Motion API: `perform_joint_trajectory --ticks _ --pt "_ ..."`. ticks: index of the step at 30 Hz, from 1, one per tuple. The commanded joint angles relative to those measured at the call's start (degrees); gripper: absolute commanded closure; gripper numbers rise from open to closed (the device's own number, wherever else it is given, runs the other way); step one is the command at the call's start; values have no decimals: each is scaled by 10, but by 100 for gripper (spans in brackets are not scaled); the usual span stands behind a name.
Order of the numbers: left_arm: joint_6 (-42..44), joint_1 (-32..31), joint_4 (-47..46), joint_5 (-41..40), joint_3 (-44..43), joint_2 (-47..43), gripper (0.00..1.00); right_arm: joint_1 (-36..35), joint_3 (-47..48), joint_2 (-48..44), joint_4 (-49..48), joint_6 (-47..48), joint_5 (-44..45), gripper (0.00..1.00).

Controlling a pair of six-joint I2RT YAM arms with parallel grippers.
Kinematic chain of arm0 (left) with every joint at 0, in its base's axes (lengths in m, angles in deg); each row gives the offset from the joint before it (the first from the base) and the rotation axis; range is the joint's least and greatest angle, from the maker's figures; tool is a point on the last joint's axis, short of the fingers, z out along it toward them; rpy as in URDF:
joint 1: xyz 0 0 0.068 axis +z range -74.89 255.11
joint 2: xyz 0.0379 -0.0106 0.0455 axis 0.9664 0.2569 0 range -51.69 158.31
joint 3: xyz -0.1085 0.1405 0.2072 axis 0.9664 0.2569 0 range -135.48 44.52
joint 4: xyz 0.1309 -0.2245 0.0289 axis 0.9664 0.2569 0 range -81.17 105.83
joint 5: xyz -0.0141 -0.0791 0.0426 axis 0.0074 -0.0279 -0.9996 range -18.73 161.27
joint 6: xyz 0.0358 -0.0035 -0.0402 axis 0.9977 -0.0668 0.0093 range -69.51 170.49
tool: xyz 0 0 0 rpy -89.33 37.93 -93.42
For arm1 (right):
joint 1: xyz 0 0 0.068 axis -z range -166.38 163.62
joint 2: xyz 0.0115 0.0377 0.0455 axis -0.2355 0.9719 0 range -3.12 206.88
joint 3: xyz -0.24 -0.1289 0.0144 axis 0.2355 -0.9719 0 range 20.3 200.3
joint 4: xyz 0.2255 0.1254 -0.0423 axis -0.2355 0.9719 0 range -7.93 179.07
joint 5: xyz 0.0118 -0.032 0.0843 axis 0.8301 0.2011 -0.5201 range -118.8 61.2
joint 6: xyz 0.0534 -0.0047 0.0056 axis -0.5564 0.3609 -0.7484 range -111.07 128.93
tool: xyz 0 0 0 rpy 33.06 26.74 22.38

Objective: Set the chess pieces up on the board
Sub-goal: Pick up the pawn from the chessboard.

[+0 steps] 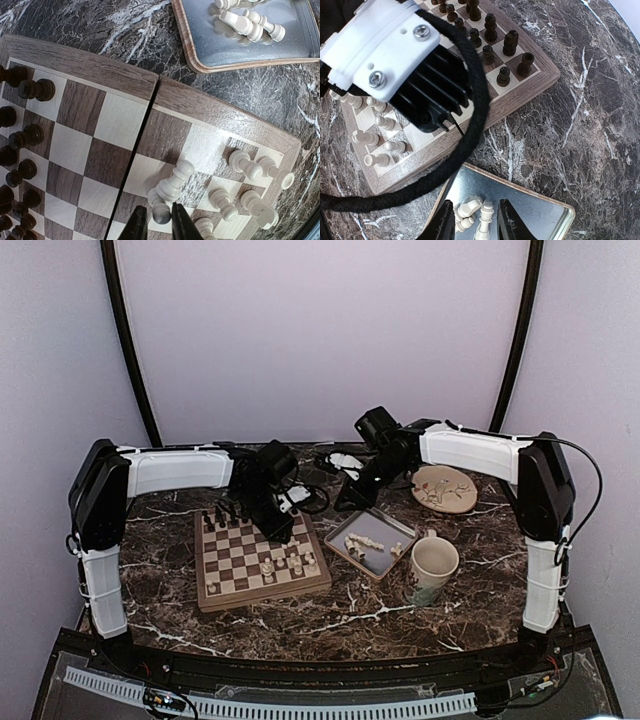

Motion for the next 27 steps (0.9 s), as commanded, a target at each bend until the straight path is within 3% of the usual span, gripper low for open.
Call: perform_joint_trajectory --ticks 1,13,22,27 --pt "-5 -1 2 6 -13 4 84 0 -4 -12 -7 -2 -3 70" --pt "-7 0 5 3 -10 13 86 0 0 -7 -6 -4 -2 70" --pt "-11 0 11 -5 -9 16 82 0 3 -5 -2 -4 -1 70" --pt "-12 -1 15 1 -12 15 86 0 4 -4 -1 -4 -1 70"
